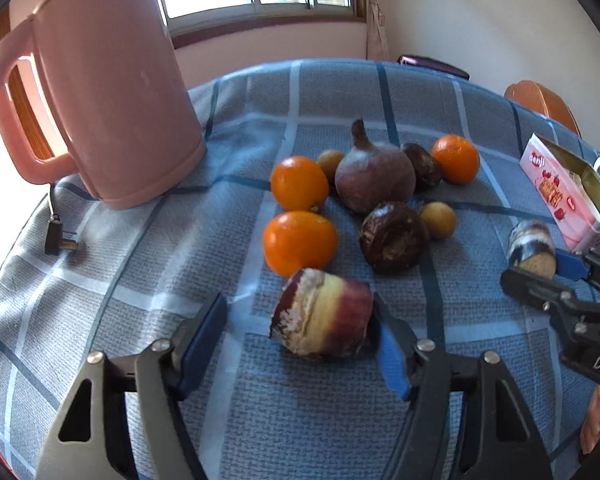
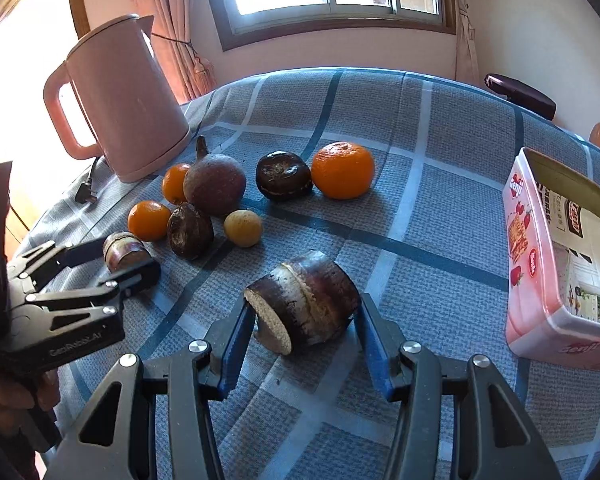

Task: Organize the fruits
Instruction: 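Grasp the cut purple fruit piece with the left gripper while the right grasps the cut sugarcane piece, then carry both cut pieces over the pink tin box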

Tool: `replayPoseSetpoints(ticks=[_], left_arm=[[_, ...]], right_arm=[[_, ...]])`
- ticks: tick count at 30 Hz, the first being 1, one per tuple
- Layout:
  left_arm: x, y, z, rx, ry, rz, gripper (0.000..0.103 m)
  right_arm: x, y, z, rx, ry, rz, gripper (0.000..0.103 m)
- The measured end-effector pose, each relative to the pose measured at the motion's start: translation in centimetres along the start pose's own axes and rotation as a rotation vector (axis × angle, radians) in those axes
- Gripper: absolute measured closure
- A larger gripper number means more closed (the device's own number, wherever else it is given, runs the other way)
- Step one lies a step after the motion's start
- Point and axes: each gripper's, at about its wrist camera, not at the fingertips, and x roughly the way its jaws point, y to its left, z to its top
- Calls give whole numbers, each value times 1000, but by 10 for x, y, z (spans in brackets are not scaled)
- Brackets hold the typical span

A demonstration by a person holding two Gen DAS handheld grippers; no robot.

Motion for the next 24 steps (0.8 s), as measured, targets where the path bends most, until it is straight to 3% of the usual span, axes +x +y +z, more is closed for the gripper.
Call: replayPoseSetpoints(ticks=[2,4,7,11,17,24], left_arm=[[-1,1,-1,-13,-1,-32,56],[-1,3,-2,-33,-4,-57,63],[-6,7,-2,-76,-26,-33,64],[-37,0,0,-80,-182,-4,64],[-70,-40,15,-21,-350,-16,64],[-65,-97,34,28,-361,-87,64]], right_arm=[[-3,-3,1,19,-17,21,50],[-8,-3,3,36,-42,48,50],[-21,-1,6,34,-104,66,50],[-42,0,10,29,-199,91,50],[-75,-12,11,14,-342,-59,50],[-108,-77,7,97,-428,-267,50]])
